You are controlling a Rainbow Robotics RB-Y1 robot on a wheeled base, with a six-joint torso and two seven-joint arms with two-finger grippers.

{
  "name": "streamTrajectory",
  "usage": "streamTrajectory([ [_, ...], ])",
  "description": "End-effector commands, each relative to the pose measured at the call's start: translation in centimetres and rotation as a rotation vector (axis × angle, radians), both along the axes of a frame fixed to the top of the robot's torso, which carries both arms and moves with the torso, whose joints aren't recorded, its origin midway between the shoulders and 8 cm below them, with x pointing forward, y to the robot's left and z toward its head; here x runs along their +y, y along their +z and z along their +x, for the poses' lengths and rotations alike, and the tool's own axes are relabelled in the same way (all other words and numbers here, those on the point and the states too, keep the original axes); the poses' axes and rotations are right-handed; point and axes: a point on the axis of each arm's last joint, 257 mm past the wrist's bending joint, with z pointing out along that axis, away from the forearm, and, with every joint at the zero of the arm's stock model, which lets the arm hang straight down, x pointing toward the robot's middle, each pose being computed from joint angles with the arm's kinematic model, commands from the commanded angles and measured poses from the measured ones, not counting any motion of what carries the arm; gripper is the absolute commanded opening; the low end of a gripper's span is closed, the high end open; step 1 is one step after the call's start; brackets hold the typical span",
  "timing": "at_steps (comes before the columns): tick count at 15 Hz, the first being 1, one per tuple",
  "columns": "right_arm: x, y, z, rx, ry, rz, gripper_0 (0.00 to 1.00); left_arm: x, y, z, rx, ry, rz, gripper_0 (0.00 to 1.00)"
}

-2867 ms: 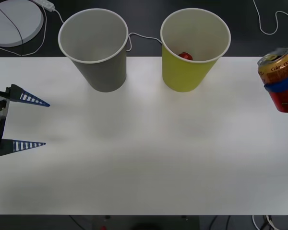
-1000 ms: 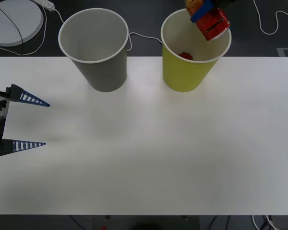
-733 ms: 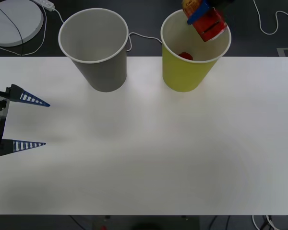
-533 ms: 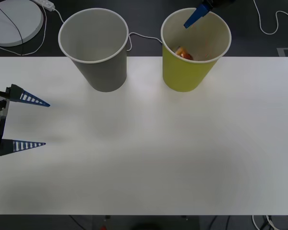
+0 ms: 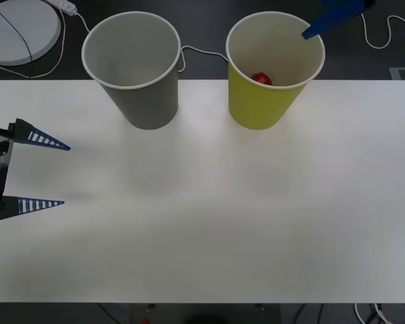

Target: Put the can into the green bin and the plastic bottle into the gray bin

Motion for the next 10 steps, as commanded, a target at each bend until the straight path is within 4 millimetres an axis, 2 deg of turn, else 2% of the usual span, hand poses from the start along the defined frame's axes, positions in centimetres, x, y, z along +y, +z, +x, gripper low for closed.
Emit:
streamTrajectory([
  [1,-1.8,0.8,-2.3,-0.078,0.091,0.032,1.00,0.0,0.0,0.0,0.000,0.000,0.000,1.00],
  [7,-5.0,-3.1,-9.1,-0.174,0.276,0.060,1.00,0.0,0.0,0.0,0.000,0.000,0.000,1.00],
  [10,-6.7,-5.5,-11.6,-0.221,0.338,0.046,1.00,0.0,0.0,0.0,0.000,0.000,0.000,1.00],
])
